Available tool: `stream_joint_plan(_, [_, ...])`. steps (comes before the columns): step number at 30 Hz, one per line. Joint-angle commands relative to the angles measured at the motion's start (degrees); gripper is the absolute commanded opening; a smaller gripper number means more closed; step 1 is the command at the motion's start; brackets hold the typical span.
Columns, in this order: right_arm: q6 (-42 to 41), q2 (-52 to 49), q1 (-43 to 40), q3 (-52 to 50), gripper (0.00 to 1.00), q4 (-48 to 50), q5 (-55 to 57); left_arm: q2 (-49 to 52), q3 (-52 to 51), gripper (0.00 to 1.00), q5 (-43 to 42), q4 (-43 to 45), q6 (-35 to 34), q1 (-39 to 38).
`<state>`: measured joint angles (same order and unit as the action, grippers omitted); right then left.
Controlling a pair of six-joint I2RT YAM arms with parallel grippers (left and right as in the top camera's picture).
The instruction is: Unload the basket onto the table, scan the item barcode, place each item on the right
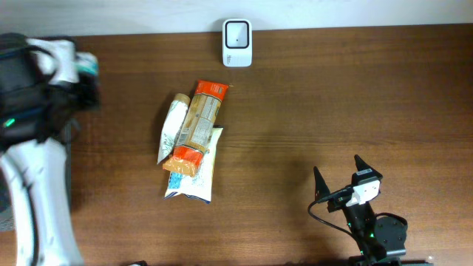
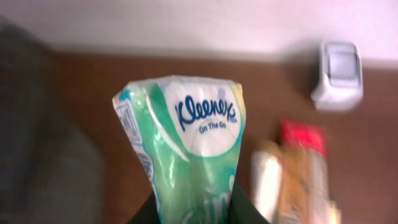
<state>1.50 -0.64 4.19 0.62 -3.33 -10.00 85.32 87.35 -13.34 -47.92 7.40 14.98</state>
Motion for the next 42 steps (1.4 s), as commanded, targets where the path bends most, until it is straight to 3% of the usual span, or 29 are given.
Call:
stream_joint_plan(1, [-0.2,0.3,0.3,-0.3,0.99,-0.3,0.3,8.7,-5.0,0.0,1.4,-1.3,-0.7,-2.6])
stream_joint_plan(8, [-0.2,0.3,0.3,-0.3,0.99,-0.3,0.3,24.4,-8.4,0.0,0.3,-2.1,-0.7,-10.4])
stream_joint_plan(9, [-0.2,0.3,0.3,-0.3,0.99,-0.3,0.3,25.2,-8.4,0.02,0.3,-2.1,-0.7,-11.7])
stream_joint_plan(11, [-0.2,0.3,0.3,-0.3,0.99,-0.3,0.3,26.1,-8.4,0.16,0.7,-2.1,-0.7,-13.2])
stream_joint_plan(14, [-0.2,0.3,0.3,-0.3,0.99,-0.3,0.3,27.6,-8.5,0.14,0.7,-2.1,-0.7,-14.8])
stream_joint_plan(16, [-0.2,0.3,0.3,-0.3,0.99,-0.3,0.3,28.9,-8.5,0.19,0.7,-2.1,-1.4,-17.4])
stream_joint_plan(17, [-0.2,0.3,0.3,-0.3,0.99,-0.3,0.3,29.3,-8.5,0.26,0.7,-2.1,-1.4,-19.0])
stream_joint_plan(18, [-0.2,0.3,0.3,-0.3,0.99,-0.3,0.3,29.4,-8.5,0.41,0.7,-2.0,-1.4,-20.0])
stream_joint_plan(19, [-0.2,0.3,0.3,-0.3,0.99,-0.3,0.3,29.4,-8.5,0.59,0.7,-2.0,-1.4,-20.8])
stream_joint_plan(20, [-0.2,0.3,0.3,-0.3,0.99,-0.3,0.3,29.4,-8.5,0.87,0.7,-2.0,-1.6,-21.4])
stream_joint_plan(21, [-0.2,0.3,0.3,-0.3,0.99,-0.3,0.3,29.4,-8.3,0.99,0.7,-2.1,-1.9,-21.6])
stream_joint_plan(27, [-0.2,0.3,0.3,-0.3,0.99,-0.3,0.3,24.7,3.0,0.99,4.7,-9.1,-2.8,-17.8])
stream_joint_plan(30, [-0.2,0.3,0.3,-0.3,0.99,-0.3,0.3,17.2,9.7,0.99,15.2,-11.1,-2.7,-14.0])
stream_joint_plan(34, [-0.2,0.3,0.3,-0.3,0.99,-0.3,0.3,14.3,9.7,0.99,20.9,-11.1,-2.6,-7.2])
stream_joint_plan(37, [-0.2,0.3,0.3,-0.3,0.99,-0.3,0.3,14.4,9.7,0.99,20.7,-10.5,2.6,-0.2])
stream_joint_plan(42, [-0.2,0.3,0.3,-0.3,0.99,-0.3,0.3,14.4,9.6,0.99,17.1,-10.3,2.5,4.8])
